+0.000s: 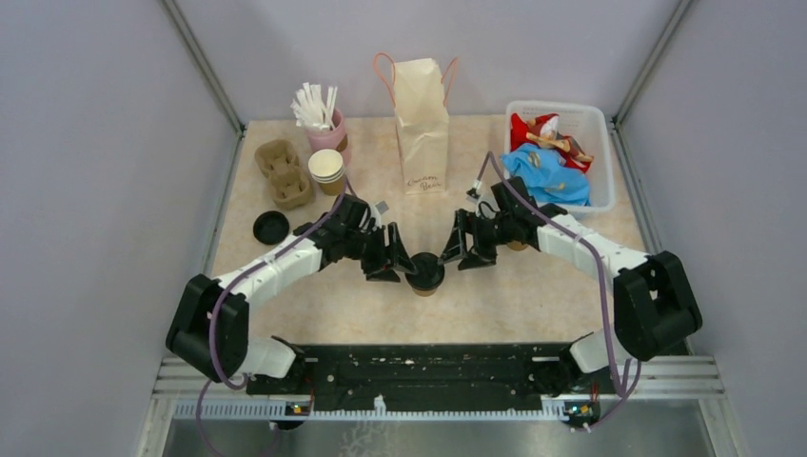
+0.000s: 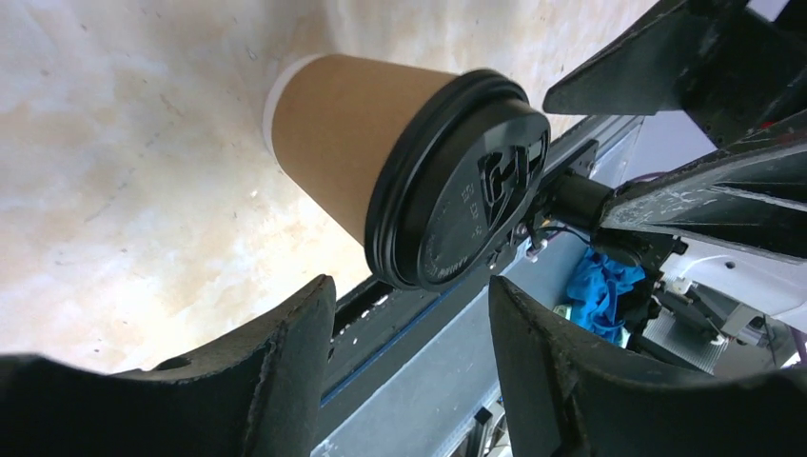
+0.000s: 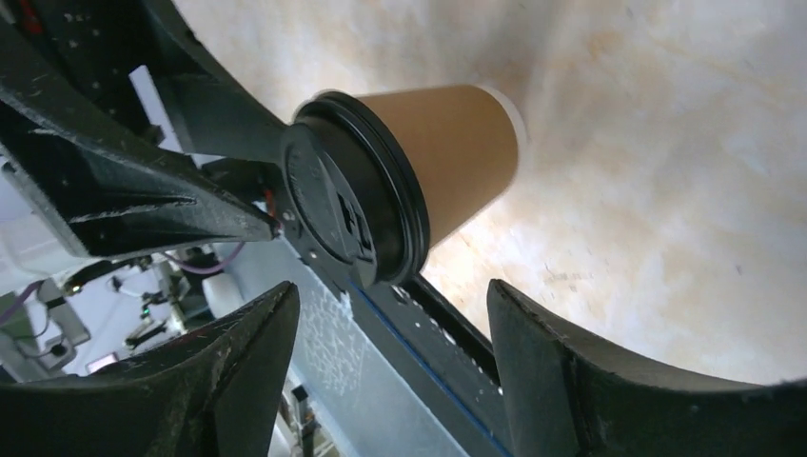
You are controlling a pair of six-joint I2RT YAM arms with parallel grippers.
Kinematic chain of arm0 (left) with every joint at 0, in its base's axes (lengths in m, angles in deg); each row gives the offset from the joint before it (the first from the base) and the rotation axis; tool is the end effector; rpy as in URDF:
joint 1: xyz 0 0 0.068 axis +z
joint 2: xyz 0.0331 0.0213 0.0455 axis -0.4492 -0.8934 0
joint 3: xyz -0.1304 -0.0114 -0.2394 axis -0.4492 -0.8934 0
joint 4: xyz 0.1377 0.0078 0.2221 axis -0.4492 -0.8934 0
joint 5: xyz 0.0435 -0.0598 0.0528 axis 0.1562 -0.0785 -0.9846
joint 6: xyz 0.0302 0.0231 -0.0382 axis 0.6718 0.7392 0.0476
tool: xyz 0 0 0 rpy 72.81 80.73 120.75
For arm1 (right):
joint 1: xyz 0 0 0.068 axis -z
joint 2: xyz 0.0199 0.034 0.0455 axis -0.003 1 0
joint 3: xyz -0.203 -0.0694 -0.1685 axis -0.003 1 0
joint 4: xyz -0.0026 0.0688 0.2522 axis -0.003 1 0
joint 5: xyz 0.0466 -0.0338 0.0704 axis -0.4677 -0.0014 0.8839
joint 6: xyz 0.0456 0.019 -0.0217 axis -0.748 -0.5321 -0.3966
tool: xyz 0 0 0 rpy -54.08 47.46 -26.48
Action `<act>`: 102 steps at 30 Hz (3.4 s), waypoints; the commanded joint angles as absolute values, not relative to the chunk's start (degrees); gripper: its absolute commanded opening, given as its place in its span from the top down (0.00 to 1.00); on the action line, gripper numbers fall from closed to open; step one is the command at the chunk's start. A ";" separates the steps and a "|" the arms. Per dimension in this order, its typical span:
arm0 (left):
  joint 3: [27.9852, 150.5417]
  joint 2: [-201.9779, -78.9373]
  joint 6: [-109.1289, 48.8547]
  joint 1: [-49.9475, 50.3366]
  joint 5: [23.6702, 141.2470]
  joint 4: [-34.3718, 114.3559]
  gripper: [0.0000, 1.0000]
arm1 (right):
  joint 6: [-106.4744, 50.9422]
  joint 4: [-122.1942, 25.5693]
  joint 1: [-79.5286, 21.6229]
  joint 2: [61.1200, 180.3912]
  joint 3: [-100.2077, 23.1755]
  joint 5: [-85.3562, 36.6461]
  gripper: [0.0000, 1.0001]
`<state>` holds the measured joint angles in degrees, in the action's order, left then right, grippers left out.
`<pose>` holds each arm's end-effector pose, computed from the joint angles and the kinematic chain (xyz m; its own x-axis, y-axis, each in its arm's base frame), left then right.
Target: Pack the takeout coffee
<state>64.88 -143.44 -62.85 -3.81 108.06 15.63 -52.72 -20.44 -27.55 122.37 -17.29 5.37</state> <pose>0.2232 -0.1544 0.2166 -0.9884 -0.0907 -0.1219 0.0295 0.6724 -0.7396 0.2437 0.1525 0.2264 -0.9791 -0.0419 -0.1989 -0.1750 0.6714 0.7202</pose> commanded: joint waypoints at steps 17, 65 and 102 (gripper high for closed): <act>63.73 -147.22 -61.89 -0.46 111.92 22.84 0.53 | -53.71 -42.99 -26.37 129.08 -7.64 22.75 0.43; 63.71 -146.86 -61.73 1.40 111.23 18.30 0.73 | -57.82 -41.96 -23.76 127.60 -6.62 19.07 0.58; 59.76 -148.50 -56.53 -6.09 95.27 9.67 0.79 | -55.01 -34.09 -27.19 130.83 -6.38 2.07 0.65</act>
